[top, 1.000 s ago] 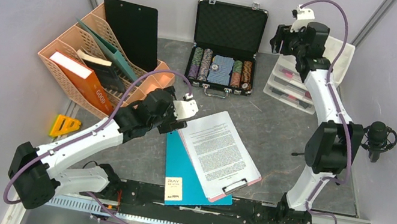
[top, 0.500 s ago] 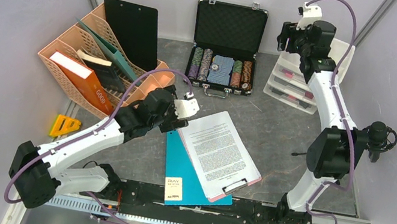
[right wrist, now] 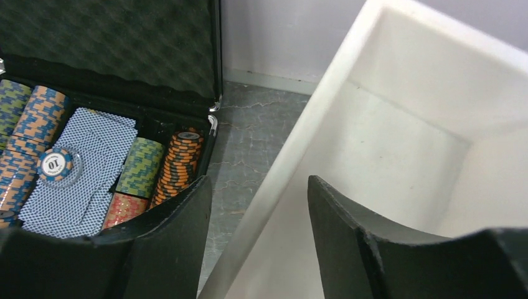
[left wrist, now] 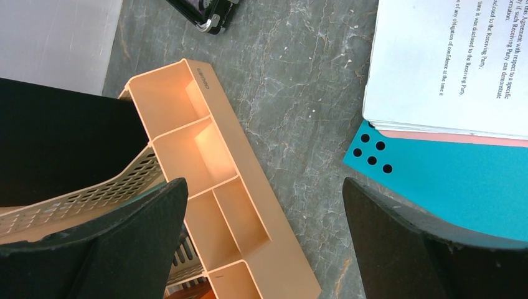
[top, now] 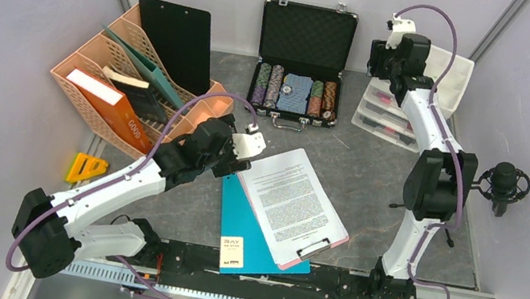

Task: Organize the desk
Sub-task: Move the storage box to the center of the board.

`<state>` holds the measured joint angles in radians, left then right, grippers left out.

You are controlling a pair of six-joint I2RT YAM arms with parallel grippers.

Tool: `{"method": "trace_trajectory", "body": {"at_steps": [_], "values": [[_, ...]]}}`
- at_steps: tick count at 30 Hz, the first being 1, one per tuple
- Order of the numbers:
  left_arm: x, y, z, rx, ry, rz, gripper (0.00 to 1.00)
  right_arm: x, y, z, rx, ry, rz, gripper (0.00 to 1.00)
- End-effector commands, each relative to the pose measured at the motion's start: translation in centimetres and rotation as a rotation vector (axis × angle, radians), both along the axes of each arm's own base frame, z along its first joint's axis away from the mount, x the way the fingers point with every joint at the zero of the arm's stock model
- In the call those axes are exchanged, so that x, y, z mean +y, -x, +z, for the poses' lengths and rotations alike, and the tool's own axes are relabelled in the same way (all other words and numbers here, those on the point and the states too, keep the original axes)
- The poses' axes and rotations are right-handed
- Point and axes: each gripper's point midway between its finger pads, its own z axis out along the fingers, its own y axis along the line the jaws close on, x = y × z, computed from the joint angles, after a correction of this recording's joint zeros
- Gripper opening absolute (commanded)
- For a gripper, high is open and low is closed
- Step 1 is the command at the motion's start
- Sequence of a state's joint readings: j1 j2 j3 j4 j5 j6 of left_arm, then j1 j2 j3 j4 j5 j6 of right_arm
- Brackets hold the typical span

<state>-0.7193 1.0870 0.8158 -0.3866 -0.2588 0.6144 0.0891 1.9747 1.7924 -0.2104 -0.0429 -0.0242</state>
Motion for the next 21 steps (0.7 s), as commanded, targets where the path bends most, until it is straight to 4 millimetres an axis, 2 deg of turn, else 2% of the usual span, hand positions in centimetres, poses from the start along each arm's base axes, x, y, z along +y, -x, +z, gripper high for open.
{"method": "trace_trajectory", "body": {"at_steps": [1, 13, 16, 21], "values": [[-0.4, -0.4, 1.2, -0.04, 0.025, -0.014, 1.0, 0.1, -0.3, 2.0, -0.049, 0.003, -0.004, 0.61], [0.1, 0.1, 2.1, -0.054, 0.04, -0.009, 1.0, 1.6, 4.1, 1.2, -0.021, 0.008, 0.06, 0.41], [0.2, 0.2, 2.2, -0.055, 0.045, -0.008, 1.0, 1.7, 5.0, 0.8, -0.007, 0.003, 0.07, 0.42], [0.3, 0.3, 2.3, -0.056, 0.051, -0.005, 1.0, 3.7, 6.3, 0.8, 0.003, -0.02, 0.118, 0.42]]}}
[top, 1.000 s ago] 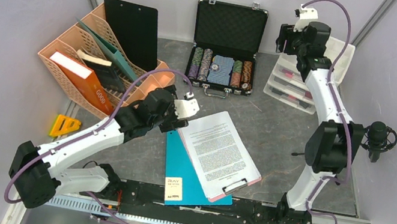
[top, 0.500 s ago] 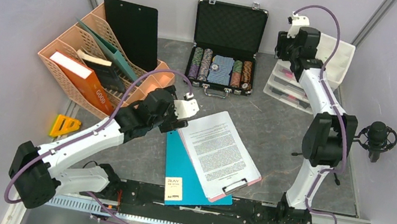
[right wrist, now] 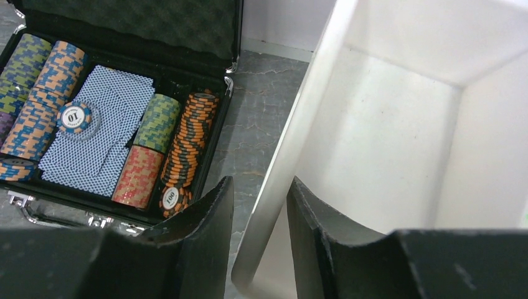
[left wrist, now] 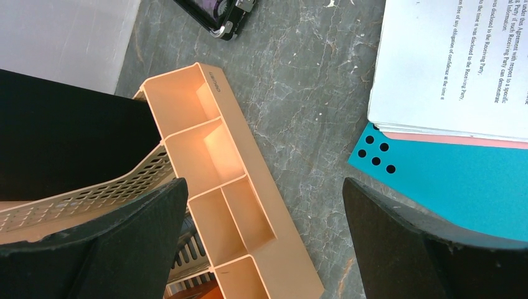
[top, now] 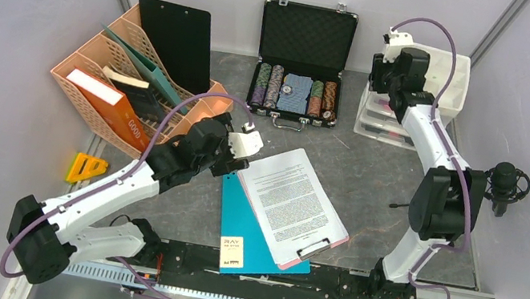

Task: Organize the desk
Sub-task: Move the storage box to the center of the board.

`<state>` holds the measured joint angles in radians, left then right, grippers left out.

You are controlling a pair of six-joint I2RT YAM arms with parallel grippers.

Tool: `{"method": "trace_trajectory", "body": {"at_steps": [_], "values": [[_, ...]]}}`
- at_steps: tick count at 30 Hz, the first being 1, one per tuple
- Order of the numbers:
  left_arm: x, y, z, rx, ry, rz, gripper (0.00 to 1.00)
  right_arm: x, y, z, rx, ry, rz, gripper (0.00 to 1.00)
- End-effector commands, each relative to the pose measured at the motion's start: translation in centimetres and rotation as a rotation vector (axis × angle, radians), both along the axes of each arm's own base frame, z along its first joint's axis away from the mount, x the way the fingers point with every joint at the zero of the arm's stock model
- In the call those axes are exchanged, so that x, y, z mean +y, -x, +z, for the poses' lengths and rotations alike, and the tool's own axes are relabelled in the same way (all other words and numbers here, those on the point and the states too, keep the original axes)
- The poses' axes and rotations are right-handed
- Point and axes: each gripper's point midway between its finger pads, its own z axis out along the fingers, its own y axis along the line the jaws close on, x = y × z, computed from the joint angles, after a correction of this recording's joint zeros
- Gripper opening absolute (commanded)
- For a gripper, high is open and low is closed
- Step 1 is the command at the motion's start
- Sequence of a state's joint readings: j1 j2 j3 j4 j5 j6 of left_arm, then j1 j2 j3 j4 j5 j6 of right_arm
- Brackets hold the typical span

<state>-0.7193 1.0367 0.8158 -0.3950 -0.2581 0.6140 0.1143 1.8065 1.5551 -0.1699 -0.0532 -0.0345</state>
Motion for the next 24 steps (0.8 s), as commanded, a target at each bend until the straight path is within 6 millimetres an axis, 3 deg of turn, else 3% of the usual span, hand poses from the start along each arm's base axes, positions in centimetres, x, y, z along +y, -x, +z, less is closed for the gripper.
{"method": "trace_trajectory", "body": {"at_steps": [1, 11, 24], "values": [[-0.1, -0.1, 0.9, -0.022, 0.025, -0.004, 1.0, 3.0, 1.7, 1.9, -0.025, -0.031, 0.087, 0.42], [0.3, 0.1, 1.0, -0.027, 0.02, 0.0, 1.0, 5.7, 2.0, 2.5, -0.031, -0.044, 0.13, 0.42], [0.7, 0.4, 1.3, -0.037, 0.022, 0.006, 1.0, 3.8, 3.6, 3.8, -0.04, 0.061, 0.104, 0.51]]}}
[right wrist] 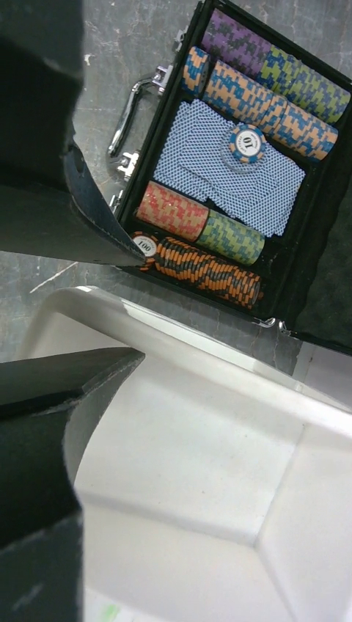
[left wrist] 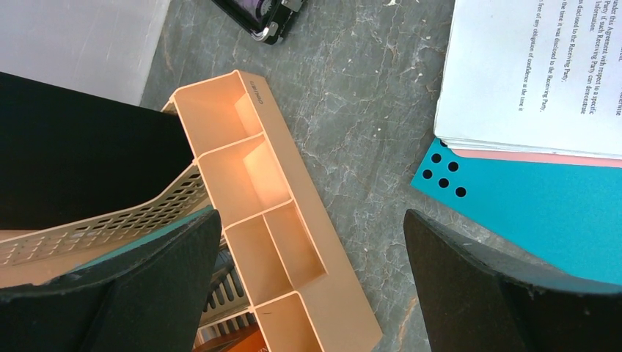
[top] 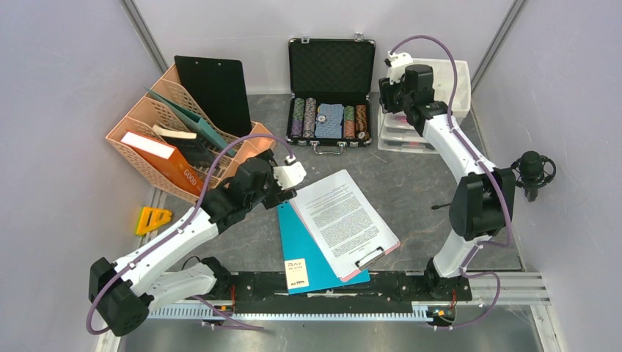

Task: Organize the desk
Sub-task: Move the storage box to the center of the board.

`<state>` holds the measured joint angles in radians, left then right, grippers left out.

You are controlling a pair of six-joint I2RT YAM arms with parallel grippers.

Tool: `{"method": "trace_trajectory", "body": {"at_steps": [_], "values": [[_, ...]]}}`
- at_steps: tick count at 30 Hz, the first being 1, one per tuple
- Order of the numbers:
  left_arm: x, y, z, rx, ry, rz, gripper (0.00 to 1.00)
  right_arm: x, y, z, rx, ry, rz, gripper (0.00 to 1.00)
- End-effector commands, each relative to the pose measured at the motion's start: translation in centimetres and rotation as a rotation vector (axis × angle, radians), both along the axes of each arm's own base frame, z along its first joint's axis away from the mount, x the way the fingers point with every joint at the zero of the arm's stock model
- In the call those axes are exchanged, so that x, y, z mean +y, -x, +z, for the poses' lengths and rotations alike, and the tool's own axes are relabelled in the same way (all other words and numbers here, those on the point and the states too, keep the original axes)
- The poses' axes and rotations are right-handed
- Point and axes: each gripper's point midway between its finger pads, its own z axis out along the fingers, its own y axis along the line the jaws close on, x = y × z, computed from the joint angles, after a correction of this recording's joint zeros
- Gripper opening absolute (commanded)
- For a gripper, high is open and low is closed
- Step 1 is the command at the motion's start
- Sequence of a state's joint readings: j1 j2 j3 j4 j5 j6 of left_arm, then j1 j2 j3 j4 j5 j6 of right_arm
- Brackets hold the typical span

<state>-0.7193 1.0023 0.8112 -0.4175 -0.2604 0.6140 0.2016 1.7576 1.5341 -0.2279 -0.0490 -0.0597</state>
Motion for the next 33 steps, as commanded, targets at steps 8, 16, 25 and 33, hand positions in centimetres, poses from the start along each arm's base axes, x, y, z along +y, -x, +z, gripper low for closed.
{"method": "trace_trajectory", "body": {"at_steps": [8, 16, 25, 33], "values": [[0.5, 0.1, 1.2, -0.027, 0.046, 0.038, 1.0, -1.3, 3.2, 7.4, -0.141, 0.083, 0.024, 0.68], [1.9, 0.6, 0.5, 0.005, 0.053, 0.087, 1.0, 1.5, 8.0, 8.9, -0.176, 0.127, 0.313, 0.85], [6.4, 0.1, 4.7, 0.009, 0.188, 0.317, 1.0, 5.8, 14.6, 4.3, -0.171, 0.18, 0.621, 0.91], [6.9, -0.6, 4.0, 0.115, 0.173, 0.397, 1.0, 10.4, 18.3, 0.7, -0.152, 0.186, 0.817, 0.96]]}}
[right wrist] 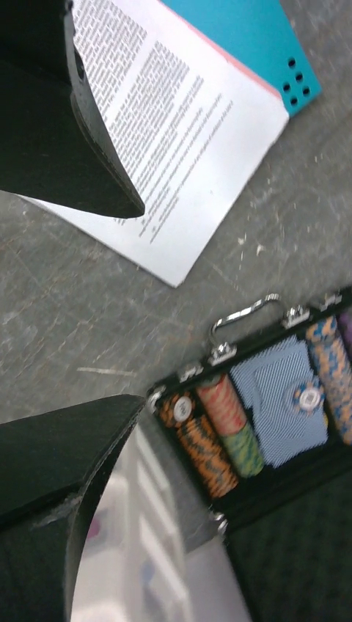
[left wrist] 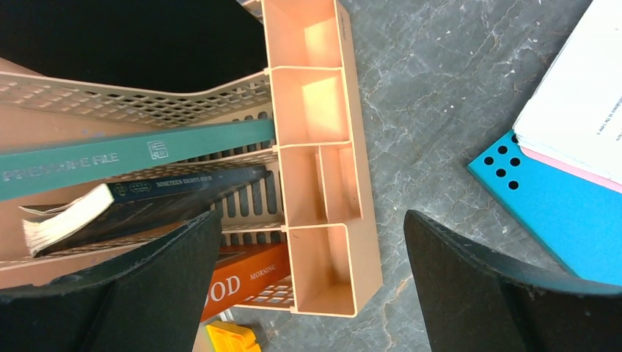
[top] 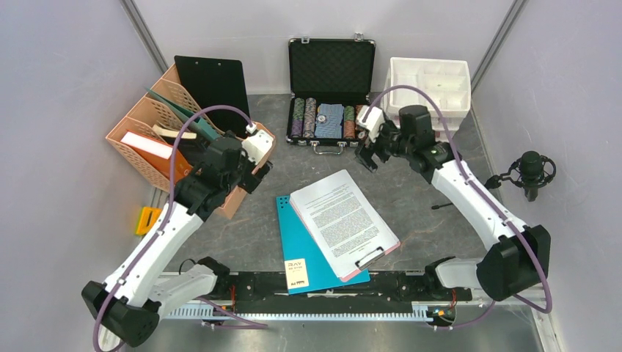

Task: Organize the desk
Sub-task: Move the storage box to the center of the board, then pick up the folder from the center of the board.

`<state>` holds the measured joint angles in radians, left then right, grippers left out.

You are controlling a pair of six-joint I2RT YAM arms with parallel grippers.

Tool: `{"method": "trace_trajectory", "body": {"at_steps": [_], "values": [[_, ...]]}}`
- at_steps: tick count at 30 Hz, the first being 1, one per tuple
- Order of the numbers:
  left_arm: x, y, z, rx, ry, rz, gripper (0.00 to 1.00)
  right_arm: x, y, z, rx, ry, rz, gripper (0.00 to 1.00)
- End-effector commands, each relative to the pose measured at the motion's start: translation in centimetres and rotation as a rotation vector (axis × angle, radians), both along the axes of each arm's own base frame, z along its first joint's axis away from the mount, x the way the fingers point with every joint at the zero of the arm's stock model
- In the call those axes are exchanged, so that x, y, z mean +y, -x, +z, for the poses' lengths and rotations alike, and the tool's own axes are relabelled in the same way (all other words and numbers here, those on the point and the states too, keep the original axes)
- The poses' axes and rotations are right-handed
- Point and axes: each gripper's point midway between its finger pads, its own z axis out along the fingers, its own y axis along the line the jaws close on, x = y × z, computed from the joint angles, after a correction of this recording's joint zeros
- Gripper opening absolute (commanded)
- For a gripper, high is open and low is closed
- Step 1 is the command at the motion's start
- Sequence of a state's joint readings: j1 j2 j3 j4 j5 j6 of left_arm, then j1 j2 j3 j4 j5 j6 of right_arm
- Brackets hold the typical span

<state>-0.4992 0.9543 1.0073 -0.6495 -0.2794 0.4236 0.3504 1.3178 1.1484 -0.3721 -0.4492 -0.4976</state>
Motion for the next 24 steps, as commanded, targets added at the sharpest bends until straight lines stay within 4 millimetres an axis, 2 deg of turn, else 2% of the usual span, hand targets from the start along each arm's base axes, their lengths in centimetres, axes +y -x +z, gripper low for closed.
{"method": "trace_trajectory", "body": {"at_steps": [1, 6, 9, 11, 16, 19, 24], "values": [[-0.5, 0.0, -1.5, 0.1, 0.043, 0.043, 1.0, 3.0, 2.3, -0.2, -0.058, 0.001, 0.146, 0.96], [-3.3, 0.6, -2.6, 0.175, 0.112, -0.092, 1.0, 3.5, 5.6, -6.0, 0.041, 0.092, 0.254, 0.98], [-6.0, 1.2, -3.8, 0.26, 0.178, -0.204, 1.0, 2.4, 8.4, -9.5, 0.096, 0.161, 0.327, 0.98], [-7.5, 1.3, -4.8, 0.318, 0.221, -0.248, 1.0, 1.2, 10.0, -11.1, 0.103, 0.206, 0.355, 0.98], [-11.7, 1.0, -7.7, 0.477, 0.329, -0.354, 1.0, -1.1, 13.5, -13.7, 0.135, 0.286, 0.406, 0.98], [-13.7, -0.5, -9.1, 0.535, 0.376, -0.364, 1.0, -2.1, 15.2, -14.8, 0.171, 0.314, 0.426, 0.98], [-16.1, -3.1, -11.7, 0.641, 0.418, -0.327, 1.0, -3.7, 16.8, -15.7, 0.178, 0.392, 0.453, 0.98]]}}
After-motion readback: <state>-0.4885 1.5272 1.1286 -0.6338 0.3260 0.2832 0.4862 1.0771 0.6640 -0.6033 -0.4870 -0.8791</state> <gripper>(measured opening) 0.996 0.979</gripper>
